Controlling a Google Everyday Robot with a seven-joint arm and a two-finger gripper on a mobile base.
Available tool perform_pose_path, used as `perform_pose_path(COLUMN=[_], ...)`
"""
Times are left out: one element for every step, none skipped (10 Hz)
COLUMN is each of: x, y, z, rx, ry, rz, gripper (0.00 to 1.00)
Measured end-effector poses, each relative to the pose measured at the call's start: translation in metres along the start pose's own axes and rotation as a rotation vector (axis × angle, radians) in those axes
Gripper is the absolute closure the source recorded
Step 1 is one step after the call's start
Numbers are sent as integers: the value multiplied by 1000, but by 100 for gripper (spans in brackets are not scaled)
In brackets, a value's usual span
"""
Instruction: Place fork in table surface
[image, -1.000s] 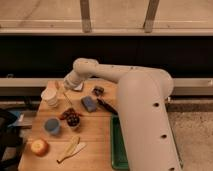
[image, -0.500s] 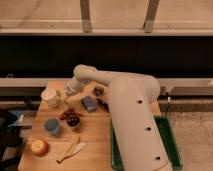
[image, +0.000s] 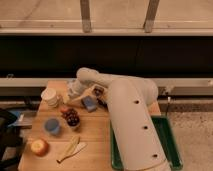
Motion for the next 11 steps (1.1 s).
perform_pose_path(x=[1,0,-1,-4,-5,-10,-11,-10,-11,-11,-11], y=[-6,-9,-12,-14,-15,-12,-11,-12,-12,-10,-10], z=[-5,-10,-15,-24,-29,-36,-41,-43,-42,-41,-41], rx=[7,14,17,21,26,29,30,32,31,29,29], ry=[-8,-19,-32,-54,-71,-96,-113,-115,-115,-114,-114], rz=[11,17,21,23,22,17,16,19,18,16,16], gripper=[30,28,28,28,28,28,28,28,28,28,28])
